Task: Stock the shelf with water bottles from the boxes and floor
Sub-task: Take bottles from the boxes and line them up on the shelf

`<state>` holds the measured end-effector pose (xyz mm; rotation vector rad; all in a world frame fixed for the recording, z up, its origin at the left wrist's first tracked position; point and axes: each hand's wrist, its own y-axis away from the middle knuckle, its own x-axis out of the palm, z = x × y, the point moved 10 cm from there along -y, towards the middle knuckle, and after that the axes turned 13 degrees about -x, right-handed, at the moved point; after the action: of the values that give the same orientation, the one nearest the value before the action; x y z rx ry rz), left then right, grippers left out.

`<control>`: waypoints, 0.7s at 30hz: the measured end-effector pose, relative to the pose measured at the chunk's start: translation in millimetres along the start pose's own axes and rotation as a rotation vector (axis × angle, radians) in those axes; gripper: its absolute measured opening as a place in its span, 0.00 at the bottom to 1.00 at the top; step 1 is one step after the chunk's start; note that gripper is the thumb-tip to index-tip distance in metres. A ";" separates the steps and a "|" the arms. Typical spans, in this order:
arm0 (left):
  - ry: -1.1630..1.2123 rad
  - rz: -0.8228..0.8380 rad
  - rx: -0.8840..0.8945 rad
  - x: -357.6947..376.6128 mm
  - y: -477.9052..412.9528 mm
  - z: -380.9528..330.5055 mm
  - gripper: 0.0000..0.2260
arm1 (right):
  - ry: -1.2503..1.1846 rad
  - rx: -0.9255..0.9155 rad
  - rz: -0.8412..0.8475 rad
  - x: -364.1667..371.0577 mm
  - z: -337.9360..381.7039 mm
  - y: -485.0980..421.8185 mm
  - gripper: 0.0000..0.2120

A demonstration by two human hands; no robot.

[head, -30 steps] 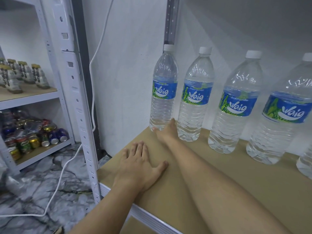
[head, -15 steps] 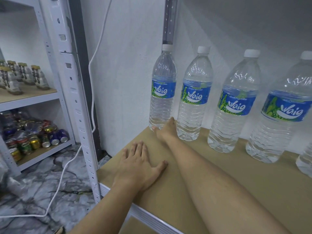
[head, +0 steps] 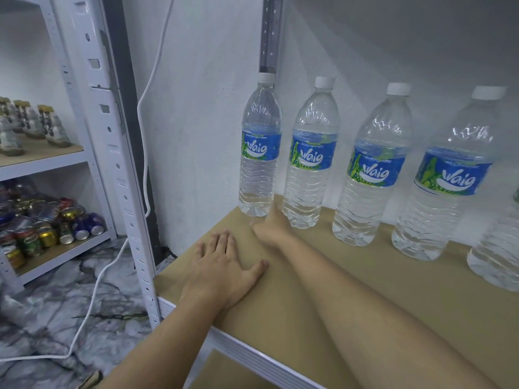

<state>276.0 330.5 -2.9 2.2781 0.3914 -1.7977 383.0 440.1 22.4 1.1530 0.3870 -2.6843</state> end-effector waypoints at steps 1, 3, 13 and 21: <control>0.003 0.001 -0.001 -0.6 0.2 0.0 0.45 | 0.010 -0.021 0.021 -3.4 1.2 10.3 0.36; 0.016 -0.004 0.003 -1.7 0.2 -0.4 0.44 | 0.031 -0.061 0.045 -12.8 2.8 34.5 0.32; 0.191 -0.023 0.143 -20.1 69.5 1.7 0.24 | 0.135 -0.136 -0.066 -47.1 4.5 184.3 0.23; 0.440 0.063 0.217 -16.5 191.1 81.3 0.18 | -0.039 -0.148 -0.260 -30.3 52.3 300.9 0.16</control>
<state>262.1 122.7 -5.3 2.8052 0.1945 -1.3553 451.6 141.1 30.8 1.0714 0.7634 -2.8313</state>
